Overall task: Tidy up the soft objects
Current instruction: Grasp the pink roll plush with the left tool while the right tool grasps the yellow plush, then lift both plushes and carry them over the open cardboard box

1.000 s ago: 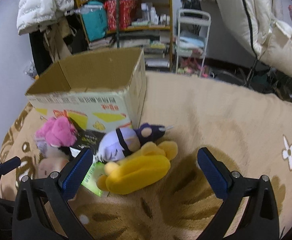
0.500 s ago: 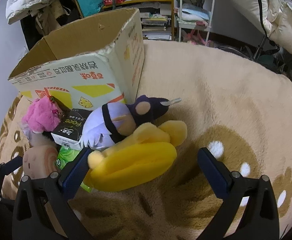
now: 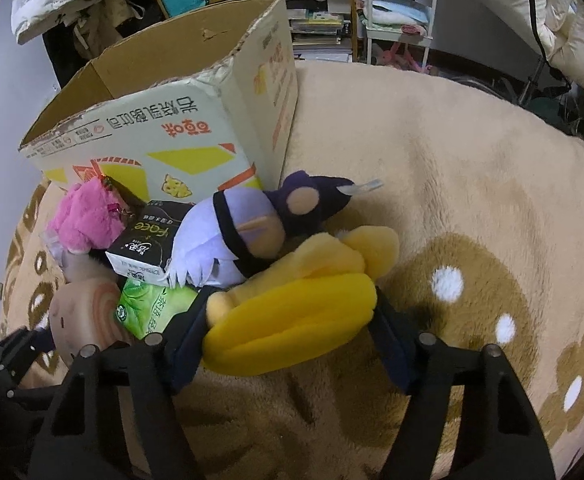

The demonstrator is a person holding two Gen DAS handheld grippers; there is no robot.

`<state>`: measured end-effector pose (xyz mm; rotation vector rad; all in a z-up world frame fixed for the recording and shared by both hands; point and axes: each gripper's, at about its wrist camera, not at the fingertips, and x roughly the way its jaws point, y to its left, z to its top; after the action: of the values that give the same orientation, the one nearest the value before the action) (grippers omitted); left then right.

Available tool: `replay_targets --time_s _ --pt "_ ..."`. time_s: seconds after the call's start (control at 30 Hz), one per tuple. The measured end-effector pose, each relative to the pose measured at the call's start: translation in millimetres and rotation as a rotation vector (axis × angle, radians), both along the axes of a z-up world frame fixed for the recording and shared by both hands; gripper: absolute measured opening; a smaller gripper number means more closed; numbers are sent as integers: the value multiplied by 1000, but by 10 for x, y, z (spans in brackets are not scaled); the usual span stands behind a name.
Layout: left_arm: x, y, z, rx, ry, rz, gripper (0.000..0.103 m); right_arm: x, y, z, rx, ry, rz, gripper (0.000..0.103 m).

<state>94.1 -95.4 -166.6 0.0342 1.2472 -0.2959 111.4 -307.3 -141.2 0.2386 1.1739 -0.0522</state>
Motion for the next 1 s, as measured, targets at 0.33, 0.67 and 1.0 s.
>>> replay_targets --time_s 0.33,0.67,1.0 --pt "-83 -6 65 20 -22 -4 45 -134 -78 94 41 17 -36 69" --pt "-286 197 338 60 -120 45 45 -440 -139 404 113 -112 -87 69" --pt "-633 224 790 71 -299 26 45 -795 -34 829 119 -307 -62 69"
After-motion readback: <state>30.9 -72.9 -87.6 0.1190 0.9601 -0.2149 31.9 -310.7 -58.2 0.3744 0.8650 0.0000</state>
